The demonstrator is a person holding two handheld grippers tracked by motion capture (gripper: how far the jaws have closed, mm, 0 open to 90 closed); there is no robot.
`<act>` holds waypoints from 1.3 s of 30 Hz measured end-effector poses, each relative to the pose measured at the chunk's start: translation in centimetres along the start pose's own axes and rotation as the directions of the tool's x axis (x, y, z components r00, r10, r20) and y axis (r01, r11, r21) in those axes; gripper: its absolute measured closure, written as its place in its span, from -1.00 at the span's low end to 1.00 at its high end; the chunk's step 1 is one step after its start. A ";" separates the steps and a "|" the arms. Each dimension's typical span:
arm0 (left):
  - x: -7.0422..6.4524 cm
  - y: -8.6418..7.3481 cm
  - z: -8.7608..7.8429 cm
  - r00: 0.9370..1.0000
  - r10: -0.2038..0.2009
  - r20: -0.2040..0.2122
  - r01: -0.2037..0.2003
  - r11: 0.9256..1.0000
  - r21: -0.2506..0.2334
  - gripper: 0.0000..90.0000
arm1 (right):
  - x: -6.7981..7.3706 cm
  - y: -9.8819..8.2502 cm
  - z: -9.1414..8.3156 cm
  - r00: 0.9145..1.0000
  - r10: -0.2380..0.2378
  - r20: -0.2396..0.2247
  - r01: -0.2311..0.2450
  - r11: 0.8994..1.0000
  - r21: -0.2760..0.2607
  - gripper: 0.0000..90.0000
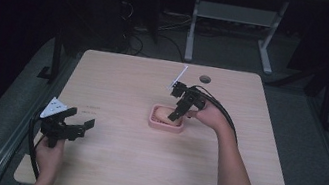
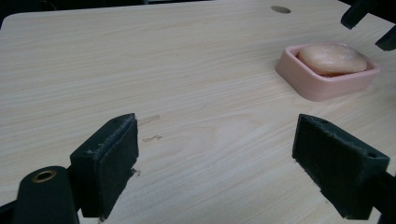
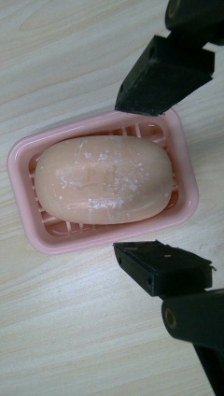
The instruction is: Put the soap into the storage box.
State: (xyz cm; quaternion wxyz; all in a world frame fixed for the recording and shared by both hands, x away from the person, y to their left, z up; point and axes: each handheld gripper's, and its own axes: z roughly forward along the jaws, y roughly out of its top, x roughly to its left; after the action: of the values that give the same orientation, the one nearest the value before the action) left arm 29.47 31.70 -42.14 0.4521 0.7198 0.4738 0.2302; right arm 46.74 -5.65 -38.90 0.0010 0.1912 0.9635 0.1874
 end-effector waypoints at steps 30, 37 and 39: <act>-0.1 0.0 0.0 1.000 0.008 0.001 -0.008 1.000 0.000 -0.68 | 0.2 -3.4 -1.5 0.999 0.040 0.023 -0.039 0.999 -0.029 -0.45; -0.2 0.0 0.1 1.000 0.006 0.000 -0.006 1.000 -0.002 -0.68 | 0.2 -4.8 -1.5 0.998 0.057 0.022 -0.057 0.998 -0.017 -0.46; -0.2 0.0 0.1 1.000 0.004 0.001 -0.004 1.000 0.000 -0.68 | 0.2 -5.4 -1.9 0.997 0.066 0.028 -0.066 0.997 -0.031 -0.45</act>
State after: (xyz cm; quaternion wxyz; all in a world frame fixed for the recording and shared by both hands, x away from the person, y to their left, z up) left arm 29.47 31.51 -42.16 0.4518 0.7208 0.4722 0.2310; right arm 44.40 -10.89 -39.10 0.0115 0.2255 0.9536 0.1991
